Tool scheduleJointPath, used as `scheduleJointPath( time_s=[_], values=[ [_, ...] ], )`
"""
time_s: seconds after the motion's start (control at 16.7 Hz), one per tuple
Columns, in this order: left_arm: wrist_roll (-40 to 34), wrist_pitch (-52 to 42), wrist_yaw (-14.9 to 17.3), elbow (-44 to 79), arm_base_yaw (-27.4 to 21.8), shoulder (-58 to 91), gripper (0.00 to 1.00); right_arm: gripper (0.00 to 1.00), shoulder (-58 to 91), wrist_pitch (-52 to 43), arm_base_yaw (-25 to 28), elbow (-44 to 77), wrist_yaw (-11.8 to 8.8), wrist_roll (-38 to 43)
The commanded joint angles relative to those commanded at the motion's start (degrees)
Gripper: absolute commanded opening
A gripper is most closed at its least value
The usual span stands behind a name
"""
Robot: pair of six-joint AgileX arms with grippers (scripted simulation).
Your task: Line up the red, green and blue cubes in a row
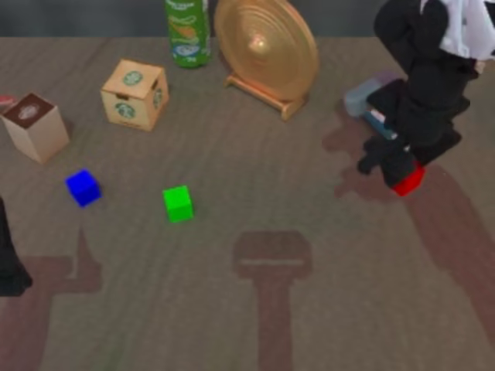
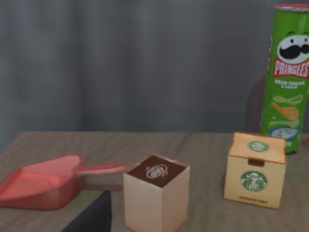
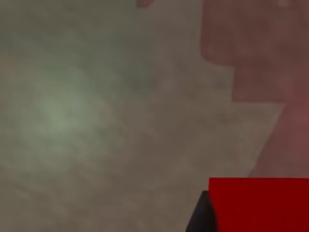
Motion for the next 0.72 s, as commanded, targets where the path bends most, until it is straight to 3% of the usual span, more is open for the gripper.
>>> scheduleJointPath(
  time_s=[0.72],
  values=[
    [0.0,0.0,0.0,0.0,0.0,0.0,1.00,0.00,19.8,-17.3,26.7,35.7,1.6,57.8]
  ],
)
